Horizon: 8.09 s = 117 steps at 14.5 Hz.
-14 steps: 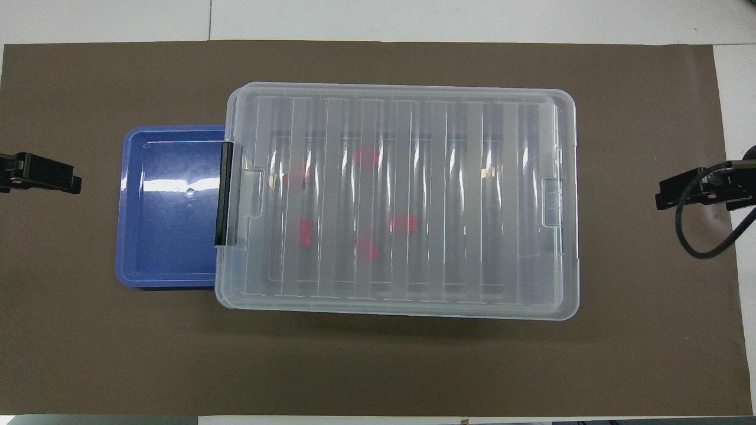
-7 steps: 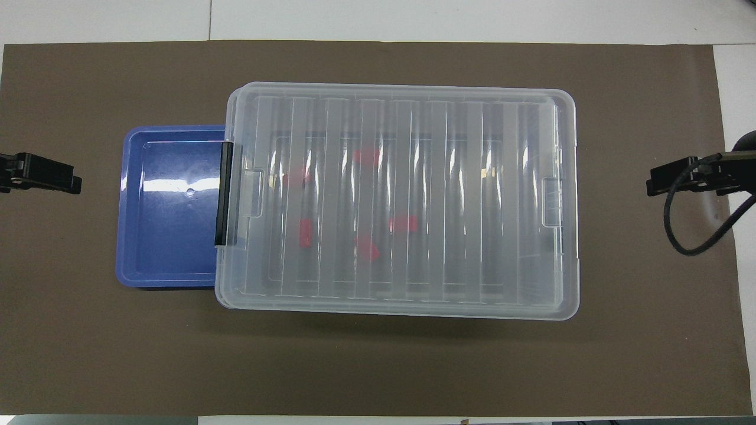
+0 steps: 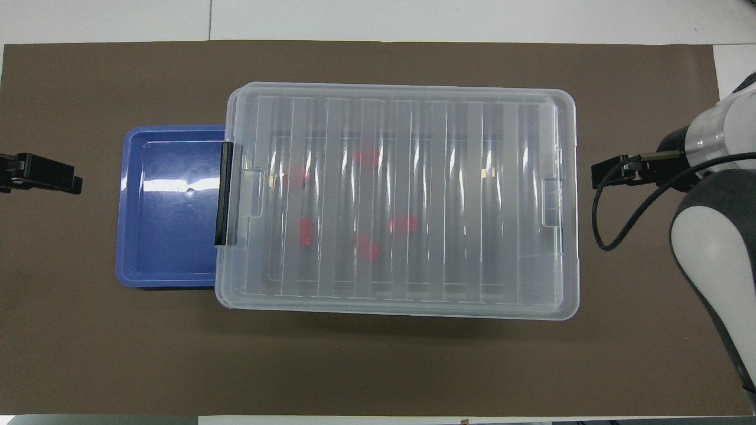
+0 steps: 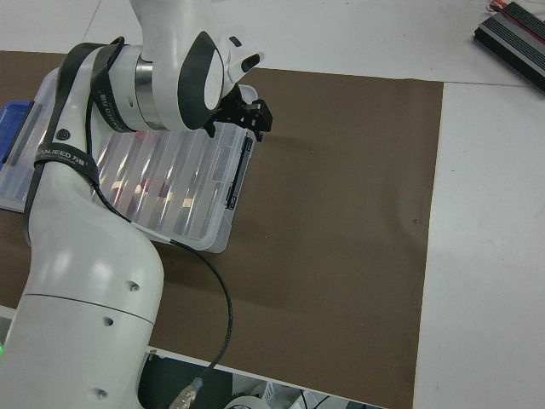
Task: Place red block in blue tray from box
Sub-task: 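Move the right gripper to the clear lid's edge farthest from the tray, then slide the clear lid away from the tray with the right gripper, then reach the left gripper into the box toward a red block, then close the left gripper on the red block and lift it, then carry the red block over the blue tray and release it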
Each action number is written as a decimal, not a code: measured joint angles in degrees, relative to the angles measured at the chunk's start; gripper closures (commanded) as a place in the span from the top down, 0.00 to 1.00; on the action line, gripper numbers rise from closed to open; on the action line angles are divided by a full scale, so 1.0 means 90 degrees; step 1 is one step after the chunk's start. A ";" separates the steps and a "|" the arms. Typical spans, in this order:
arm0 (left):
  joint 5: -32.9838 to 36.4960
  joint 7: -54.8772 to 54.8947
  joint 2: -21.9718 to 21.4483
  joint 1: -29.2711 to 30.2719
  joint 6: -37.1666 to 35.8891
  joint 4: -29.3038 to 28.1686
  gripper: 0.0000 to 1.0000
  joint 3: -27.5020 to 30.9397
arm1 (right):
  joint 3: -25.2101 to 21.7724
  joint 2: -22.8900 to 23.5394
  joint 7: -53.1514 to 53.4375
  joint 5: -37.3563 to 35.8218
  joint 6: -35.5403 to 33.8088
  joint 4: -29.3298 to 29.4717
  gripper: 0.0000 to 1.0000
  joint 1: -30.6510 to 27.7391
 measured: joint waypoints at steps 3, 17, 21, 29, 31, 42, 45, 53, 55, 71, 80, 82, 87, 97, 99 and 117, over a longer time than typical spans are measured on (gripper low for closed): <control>0.0000 0.0000 -0.0006 0.0000 0.0000 -0.0043 1.00 0.0000 | 0.0244 0.0222 0.0404 0.0001 0.0651 -0.0321 1.00 0.0012; 0.0000 0.0002 -0.0085 0.0006 0.0001 -0.0138 1.00 0.0000 | 0.0279 0.0276 -0.0132 -0.0050 0.1149 -0.1190 1.00 -0.0079; 0.0000 0.0002 -0.0087 0.0006 0.0009 -0.0143 1.00 0.0000 | 0.0254 0.0250 -0.0501 -0.0073 0.1075 -0.1232 1.00 -0.0290; 0.0000 0.0002 -0.0090 0.0007 0.0102 -0.0181 1.00 0.0000 | 0.0076 0.0234 -0.0902 -0.0073 0.1070 -0.1243 1.00 -0.0329; 0.0000 0.0002 -0.0090 0.0006 0.0115 -0.0182 1.00 -0.0005 | -0.0036 0.0234 -0.1074 -0.0075 0.1068 -0.1248 1.00 -0.0345; 0.0000 0.0002 -0.0103 0.0004 0.0228 -0.0274 1.00 -0.0056 | -0.0425 0.0226 -0.1893 -0.0088 0.1067 -0.1249 1.00 -0.0437; 0.0000 -0.0018 -0.0108 0.0004 0.0232 -0.0274 1.00 -0.0056 | -0.0499 0.0225 -0.2259 -0.0090 0.1068 -0.1249 1.00 -0.0612; -0.0002 -0.0229 -0.0118 -0.0195 0.0392 -0.0316 1.00 -0.0146 | -0.0750 0.0225 -0.2884 -0.0091 0.1068 -0.1249 1.00 -0.0767; -0.0002 -0.0603 -0.0119 -0.0469 0.0589 -0.0434 1.00 -0.0165 | -0.0871 0.0225 -0.3059 -0.0091 0.1068 -0.1249 1.00 -0.0769; -0.0001 -0.2419 -0.0029 -0.2247 0.2597 -0.2032 1.00 -0.0220 | -0.1587 0.0224 -0.4264 -0.0094 0.1091 -0.1243 1.00 -0.0841; 0.0163 -0.2956 0.0500 -0.2714 0.3063 -0.2078 1.00 -0.0225 | -0.1805 0.0224 -0.4576 -0.0095 0.1097 -0.1243 1.00 -0.0844; 0.0191 -0.3013 0.0810 -0.2791 0.3427 -0.2157 0.99 -0.0223 | -0.1813 0.0224 -0.4579 -0.0095 0.1097 -0.1243 1.00 -0.0844; 0.0199 -0.3081 0.1172 -0.2871 0.4635 -0.2885 0.99 -0.0226 | -0.1818 0.0224 -0.4580 -0.0095 0.1098 -0.1243 1.00 -0.0844; 0.0200 -0.3313 0.1710 -0.3013 0.5292 -0.3288 0.36 -0.0229 | -0.1770 0.0225 -0.4572 -0.0096 0.1103 -0.1103 1.00 -0.0808; 0.0201 -0.3450 0.1722 -0.3013 0.5310 -0.3331 0.00 -0.0228 | -0.1768 0.0225 -0.4572 -0.0096 0.1103 -0.1085 1.00 -0.0806; 0.0238 -0.3344 -0.0500 -0.2488 0.3117 -0.2961 0.00 -0.0046 | -0.2225 0.0223 -0.4200 -0.0276 -0.0079 0.0015 0.00 -0.0871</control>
